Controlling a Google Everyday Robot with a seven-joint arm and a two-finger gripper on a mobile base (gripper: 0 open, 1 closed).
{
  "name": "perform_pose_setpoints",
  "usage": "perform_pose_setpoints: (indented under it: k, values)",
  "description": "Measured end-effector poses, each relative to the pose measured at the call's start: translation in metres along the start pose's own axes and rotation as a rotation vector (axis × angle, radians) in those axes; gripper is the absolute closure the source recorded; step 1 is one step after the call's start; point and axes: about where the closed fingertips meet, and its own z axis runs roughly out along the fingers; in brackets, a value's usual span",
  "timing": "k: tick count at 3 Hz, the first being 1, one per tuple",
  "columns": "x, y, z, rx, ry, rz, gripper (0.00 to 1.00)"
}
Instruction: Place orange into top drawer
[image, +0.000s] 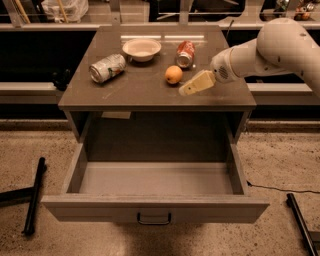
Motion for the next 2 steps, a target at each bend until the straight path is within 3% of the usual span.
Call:
perform_pose_setpoints:
  k: [2]
  values:
    - [-0.023, -0.009, 0.038, 0.000, -0.026, -0.023, 0.03]
